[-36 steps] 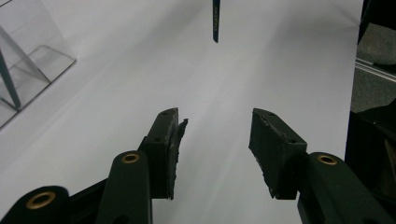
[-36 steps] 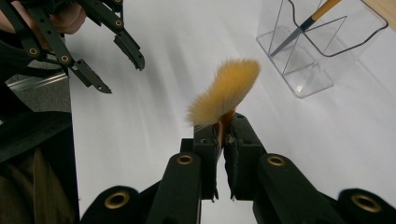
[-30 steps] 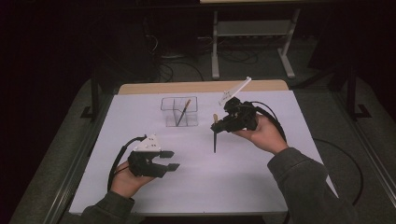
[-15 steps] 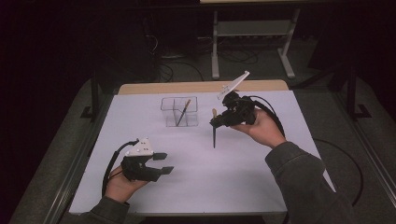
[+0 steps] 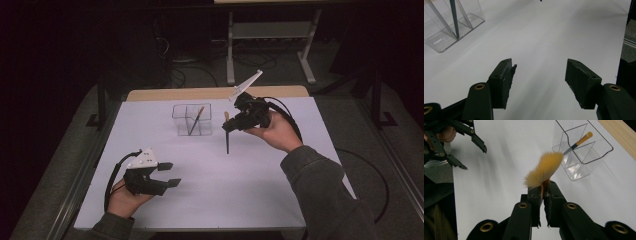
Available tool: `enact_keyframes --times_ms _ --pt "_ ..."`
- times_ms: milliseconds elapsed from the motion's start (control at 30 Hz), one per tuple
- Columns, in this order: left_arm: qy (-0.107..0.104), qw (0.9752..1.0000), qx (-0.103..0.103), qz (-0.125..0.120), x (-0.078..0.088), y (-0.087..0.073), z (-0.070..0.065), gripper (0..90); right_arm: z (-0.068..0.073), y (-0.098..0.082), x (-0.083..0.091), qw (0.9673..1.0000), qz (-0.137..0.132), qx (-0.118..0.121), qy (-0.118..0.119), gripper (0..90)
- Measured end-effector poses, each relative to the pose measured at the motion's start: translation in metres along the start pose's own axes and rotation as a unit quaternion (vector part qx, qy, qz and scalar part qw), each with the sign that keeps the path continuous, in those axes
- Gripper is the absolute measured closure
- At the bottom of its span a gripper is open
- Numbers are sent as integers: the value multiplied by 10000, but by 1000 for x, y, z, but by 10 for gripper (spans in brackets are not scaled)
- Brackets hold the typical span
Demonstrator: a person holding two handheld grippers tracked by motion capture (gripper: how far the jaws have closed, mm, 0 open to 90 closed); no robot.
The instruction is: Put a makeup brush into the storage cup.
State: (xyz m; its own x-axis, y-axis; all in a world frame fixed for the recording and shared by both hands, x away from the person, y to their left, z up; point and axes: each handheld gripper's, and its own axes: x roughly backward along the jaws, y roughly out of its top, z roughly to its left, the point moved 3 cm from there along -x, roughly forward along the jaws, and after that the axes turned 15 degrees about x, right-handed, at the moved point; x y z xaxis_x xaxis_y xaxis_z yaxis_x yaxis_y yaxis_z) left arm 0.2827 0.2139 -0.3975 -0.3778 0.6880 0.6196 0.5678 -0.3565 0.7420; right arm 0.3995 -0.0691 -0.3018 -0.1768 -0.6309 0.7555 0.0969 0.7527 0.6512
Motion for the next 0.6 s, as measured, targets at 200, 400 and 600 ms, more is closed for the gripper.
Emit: enact_keyframes --times_ms 200,400,600 --pt "8 10000 15 -33 1 -1 1 373 -5 7 -3 10000 21 60 -33 831" --pt "13 10000 55 -51 2 -1 2 365 -10 11 -3 10000 0 48 -65 831" --pt "-32 9999 94 -142 3 0 2 361 -15 16 -2 9999 -18 30 -124 831"
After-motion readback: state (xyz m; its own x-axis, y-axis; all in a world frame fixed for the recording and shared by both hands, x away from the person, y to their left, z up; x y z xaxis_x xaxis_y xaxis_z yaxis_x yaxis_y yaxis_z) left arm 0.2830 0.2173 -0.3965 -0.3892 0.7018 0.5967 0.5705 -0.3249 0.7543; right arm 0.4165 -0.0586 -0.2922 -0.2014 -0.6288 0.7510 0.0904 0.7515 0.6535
